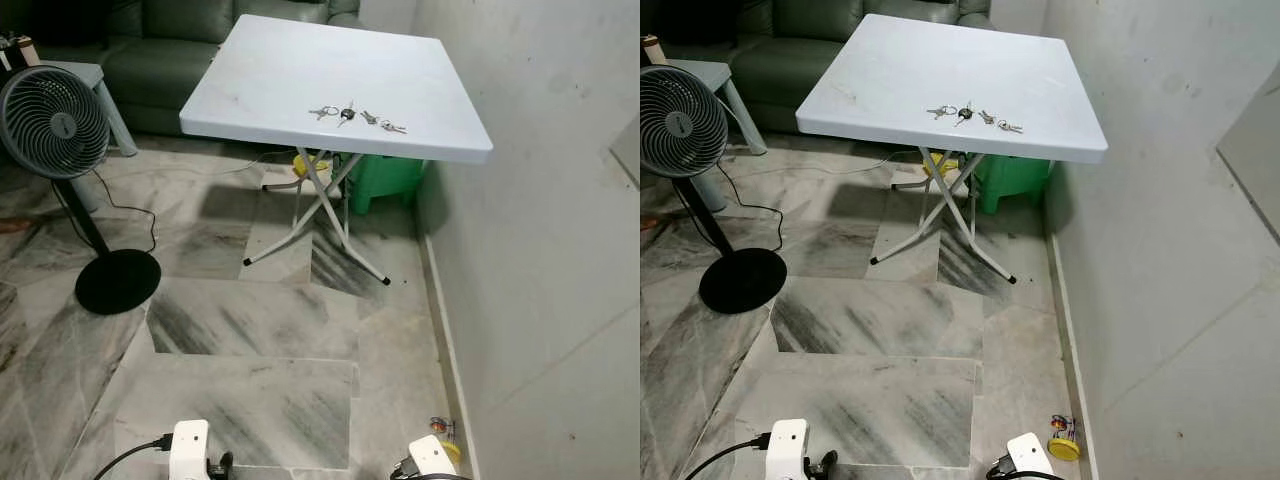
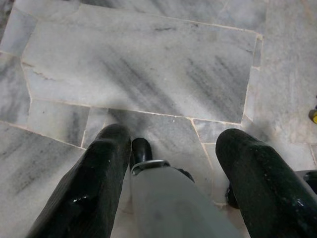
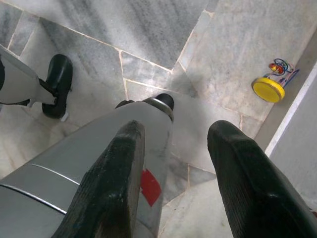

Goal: Hang keys on a hook

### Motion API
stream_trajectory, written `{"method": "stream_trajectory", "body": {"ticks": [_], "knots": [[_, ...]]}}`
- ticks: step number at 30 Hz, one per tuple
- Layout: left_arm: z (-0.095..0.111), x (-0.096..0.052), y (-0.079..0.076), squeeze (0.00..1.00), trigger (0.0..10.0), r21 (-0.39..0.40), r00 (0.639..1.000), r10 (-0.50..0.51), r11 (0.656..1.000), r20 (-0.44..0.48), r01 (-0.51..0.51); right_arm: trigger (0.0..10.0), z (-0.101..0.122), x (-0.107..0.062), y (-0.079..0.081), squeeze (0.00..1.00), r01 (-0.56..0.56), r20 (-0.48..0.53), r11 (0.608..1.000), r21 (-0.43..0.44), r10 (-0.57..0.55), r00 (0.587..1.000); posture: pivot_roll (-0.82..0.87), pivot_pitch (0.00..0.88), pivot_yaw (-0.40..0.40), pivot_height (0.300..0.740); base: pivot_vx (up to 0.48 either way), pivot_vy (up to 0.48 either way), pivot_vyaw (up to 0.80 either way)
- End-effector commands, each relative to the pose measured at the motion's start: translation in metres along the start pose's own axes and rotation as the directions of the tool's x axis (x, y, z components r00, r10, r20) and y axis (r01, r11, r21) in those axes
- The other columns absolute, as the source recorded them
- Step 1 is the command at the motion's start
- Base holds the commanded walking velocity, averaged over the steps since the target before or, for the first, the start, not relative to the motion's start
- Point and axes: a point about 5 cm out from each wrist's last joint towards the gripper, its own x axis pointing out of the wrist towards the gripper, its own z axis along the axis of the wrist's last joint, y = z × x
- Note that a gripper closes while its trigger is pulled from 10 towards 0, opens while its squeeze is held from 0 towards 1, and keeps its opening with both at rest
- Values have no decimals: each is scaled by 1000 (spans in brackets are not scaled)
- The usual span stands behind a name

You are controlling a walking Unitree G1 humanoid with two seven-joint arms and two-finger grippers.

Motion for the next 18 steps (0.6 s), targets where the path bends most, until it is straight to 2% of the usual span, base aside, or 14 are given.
{"method": "stream_trajectory", "body": {"ticks": [1, 4, 8, 9, 10, 11, 12, 13, 15, 16, 17, 18], "knots": [[1, 0, -2, 0, 10000, -10, 1000, -7, 1000, 8, 7, 10000, -1, -1, -3, 0, 6, 6, 1000, 14, -6, 1000, -65, 82, -70, 740, 0, 0, 0], [13, 3, -3, 0, 10000, -7, 998, -16, 1000, 56, 16, 10000, 4, -1, -4, 0, 7, 39, 1000, 21, -8, 999, -65, 84, -66, 740, 0, 0, 0], [39, 6, -6, 0, 10000, 3, 982, -45, 999, 183, 45, 10000, 26, 1, -6, 0, 8, 144, 999, 37, -14, 989, -71, 92, -56, 740, 0, 0, 0], [60, 8, -9, 0, 10000, -10, 959, -57, 998, 279, 63, 10000, 47, 1, -7, 0, -3, 236, 998, 55, -10, 972, -73, 93, -53, 740, 0, 0, 0], [72, 8, -10, 0, 10000, -20, 940, -67, 997, 333, 78, 10000, 60, 1, -7, 0, -13, 289, 999, 52, -3, 957, -79, 95, -48, 740, 0, 0, 0], [72, 8, -10, 0, 10000, -20, 940, -67, 997, 333, 78, 10000, 60, 1, -7, 0, -13, 289, 999, 52, -3, 957, -79, 95, -48, 740, 0, 0, 0], [89, 7, -11, 0, 10000, -15, 909, -74, 996, 410, 88, 10000, 81, 0, -7, 0, -32, 369, 999, 39, 16, 929, -82, 95, -46, 740, 0, 0, 0], [89, 7, -11, 0, 10000, -15, 909, -74, 996, 410, 88, 10000, 81, 0, -7, 0, -32, 369, 999, 39, 16, 929, -82, 95, -46, 740, 0, 0, 0], [106, 5, -13, 0, 10000, 4, 874, -85, 995, 478, 95, 10000, 100, -2, -7, 0, -47, 441, 999, 24, 32, 897, -90, 97, -40, 740, 0, 0, 0], [106, 5, -13, 0, 10000, 4, 874, -85, 995, 478, 95, 10000, 100, -2, -7, 0, -47, 441, 999, 24, 32, 897, -90, 97, -40, 740, 0, 0, 0], [131, 1, -15, 0, 10000, 20, 812, -103, 994, 574, 112, 10000, 127, -7, -6, 0, -61, 534, 998, 3, 50, 844, -90, 97, -40, 740, 0, 0, 0], [131, 1, -15, 0, 10000, 20, 812, -103, 994, 574, 112, 10000, 127, -7, -6, 0, -61, 534, 998, 3, 50, 844, -90, 97, -40, 740, 0, 0, 0]]}}
